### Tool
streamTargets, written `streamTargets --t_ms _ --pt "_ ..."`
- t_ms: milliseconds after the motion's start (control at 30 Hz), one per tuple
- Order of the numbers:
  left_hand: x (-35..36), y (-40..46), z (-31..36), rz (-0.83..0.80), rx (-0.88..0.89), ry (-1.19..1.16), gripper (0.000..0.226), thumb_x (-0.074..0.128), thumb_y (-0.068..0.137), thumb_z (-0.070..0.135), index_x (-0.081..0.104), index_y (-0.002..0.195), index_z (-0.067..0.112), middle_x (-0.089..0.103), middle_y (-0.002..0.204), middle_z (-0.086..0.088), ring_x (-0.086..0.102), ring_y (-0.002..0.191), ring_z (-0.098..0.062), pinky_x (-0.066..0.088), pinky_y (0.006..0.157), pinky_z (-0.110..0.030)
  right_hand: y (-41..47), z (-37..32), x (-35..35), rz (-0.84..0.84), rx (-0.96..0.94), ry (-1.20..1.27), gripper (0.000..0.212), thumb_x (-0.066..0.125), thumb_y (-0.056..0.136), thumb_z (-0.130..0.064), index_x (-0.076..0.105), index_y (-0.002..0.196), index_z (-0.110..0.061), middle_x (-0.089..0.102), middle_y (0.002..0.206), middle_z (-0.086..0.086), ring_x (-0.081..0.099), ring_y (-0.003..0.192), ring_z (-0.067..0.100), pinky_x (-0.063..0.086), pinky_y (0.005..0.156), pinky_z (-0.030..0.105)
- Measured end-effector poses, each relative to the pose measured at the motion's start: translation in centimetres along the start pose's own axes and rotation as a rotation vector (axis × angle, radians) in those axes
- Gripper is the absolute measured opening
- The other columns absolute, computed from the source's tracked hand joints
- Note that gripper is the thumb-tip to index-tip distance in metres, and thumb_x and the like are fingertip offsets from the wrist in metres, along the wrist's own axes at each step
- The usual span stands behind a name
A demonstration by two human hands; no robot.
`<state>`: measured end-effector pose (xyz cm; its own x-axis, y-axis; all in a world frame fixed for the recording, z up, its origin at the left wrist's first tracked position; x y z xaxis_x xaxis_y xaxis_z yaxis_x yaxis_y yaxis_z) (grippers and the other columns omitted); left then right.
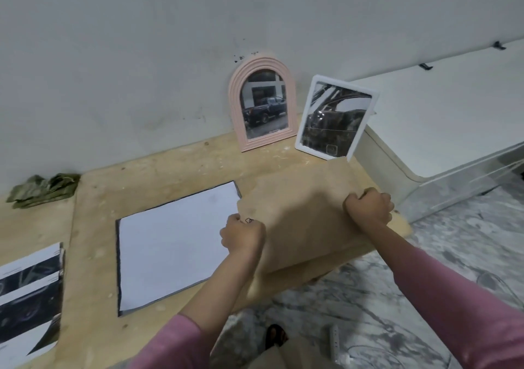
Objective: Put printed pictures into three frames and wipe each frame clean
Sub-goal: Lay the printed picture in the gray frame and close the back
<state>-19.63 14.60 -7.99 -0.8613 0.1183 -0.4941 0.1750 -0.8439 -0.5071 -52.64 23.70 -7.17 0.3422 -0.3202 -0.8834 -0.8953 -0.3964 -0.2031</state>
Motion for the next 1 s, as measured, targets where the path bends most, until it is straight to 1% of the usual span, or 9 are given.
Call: streamTargets --t_ms 67,133,200,300,467,633,733,867,1000 --pt "-2.9 1.2 -0.4 0.054 0.016 -0.013 0.007 0.051 0.084 0.015 0.055 0.088 0.019 0.059 0.113 -0.012 0.055 0.101 -0.032 0.035 0.063 -0.024 -2.0 -2.3 1.4 -0.020 -0.058 0.033 0.039 0.049 0.085 -0.034 0.057 0.111 -0.005 0.043 0.122 0.018 0.039 0.114 0.039 0.037 0.096 0.046" --pt "-6.1 2.2 -1.0 0.120 0.026 0.016 0.013 0.051 0.082 0.014 0.048 0.072 0.021 0.060 0.110 -0.013 0.054 0.096 -0.032 0.029 0.053 -0.022 -4.3 -4.8 3.1 -0.061 -0.122 0.056 0.036 0.050 0.085 -0.032 0.056 0.108 -0.005 0.043 0.121 0.018 0.039 0.112 0.038 0.039 0.093 0.045" --pt "-9.6 3.3 -2.4 0.174 -0.013 0.037 0.005 0.053 0.081 0.013 0.057 0.085 0.015 0.058 0.114 -0.014 0.053 0.100 -0.033 0.033 0.062 -0.023 -7.0 -7.5 5.3 -0.133 -0.188 0.043 0.033 0.050 0.085 -0.030 0.056 0.107 -0.007 0.042 0.119 0.016 0.039 0.111 0.036 0.041 0.090 0.043" --pt "-14.6 4.8 -5.3 0.257 -0.096 0.012 0.030 0.055 0.081 0.016 0.058 0.108 0.003 0.054 0.121 -0.017 0.049 0.098 -0.033 0.035 0.074 -0.029 -10.7 -11.2 8.5 -0.247 -0.264 0.017 0.037 0.049 0.085 -0.029 0.053 0.115 -0.007 0.040 0.121 0.015 0.038 0.113 0.035 0.044 0.089 0.043" --pt "-20.5 7.1 -8.9 0.300 -0.083 -0.024 0.025 0.053 0.054 0.025 0.055 0.076 0.013 0.061 0.102 -0.011 0.054 0.097 -0.035 0.042 0.074 -0.030 -15.8 -14.8 12.4 -0.351 -0.399 -0.031 0.049 0.054 0.084 -0.030 0.049 0.125 -0.004 0.040 0.125 0.019 0.041 0.116 0.039 0.044 0.094 0.041" --pt "-22.7 9.4 -12.0 0.250 -0.069 -0.004 0.023 0.061 0.054 0.022 0.052 0.075 0.021 0.059 0.088 -0.001 0.060 0.086 -0.033 0.046 0.069 -0.030 -18.8 -16.4 14.0 -0.388 -0.442 -0.054 0.043 0.055 0.082 -0.025 0.050 0.120 -0.006 0.040 0.123 0.015 0.040 0.117 0.037 0.041 0.090 0.036" --pt "-23.0 10.1 -12.9 0.220 -0.013 0.018 0.026 0.059 0.050 0.025 0.051 0.073 0.015 0.056 0.077 -0.004 0.049 0.062 -0.022 0.044 0.058 -0.031 -19.4 -16.3 14.4 -0.366 -0.467 -0.084 0.040 0.061 0.082 -0.026 0.052 0.116 -0.006 0.042 0.121 0.015 0.042 0.114 0.036 0.041 0.090 0.037" --pt "-23.1 9.3 -12.2 0.208 0.073 0.025 0.019 0.059 0.055 0.023 0.053 0.070 0.012 0.054 0.069 -0.006 0.046 0.058 -0.020 0.040 0.055 -0.030 -19.6 -15.3 14.4 -0.343 -0.462 -0.095 0.047 0.064 0.083 -0.030 0.051 0.121 -0.005 0.042 0.123 0.016 0.042 0.116 0.036 0.041 0.092 0.039" --pt "-22.7 8.4 -11.8 0.192 0.089 -0.053 0.035 0.066 0.072 0.013 0.057 0.106 0.017 0.064 0.093 -0.007 0.059 0.083 -0.019 0.042 0.075 -0.027 -19.2 -14.6 14.1 -0.301 -0.476 -0.078 0.052 0.062 0.084 -0.029 0.049 0.127 -0.004 0.042 0.123 0.018 0.042 0.115 0.038 0.040 0.094 0.042"
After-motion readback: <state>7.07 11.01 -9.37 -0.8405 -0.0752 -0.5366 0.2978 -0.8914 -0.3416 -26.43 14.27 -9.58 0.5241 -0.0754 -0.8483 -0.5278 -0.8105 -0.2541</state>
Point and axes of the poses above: each hand's wrist, its own y-axis towards the middle knuckle, its own x-axis out of the palm, z = x × y, the point moved 8 cm from there along y, towards the middle knuckle
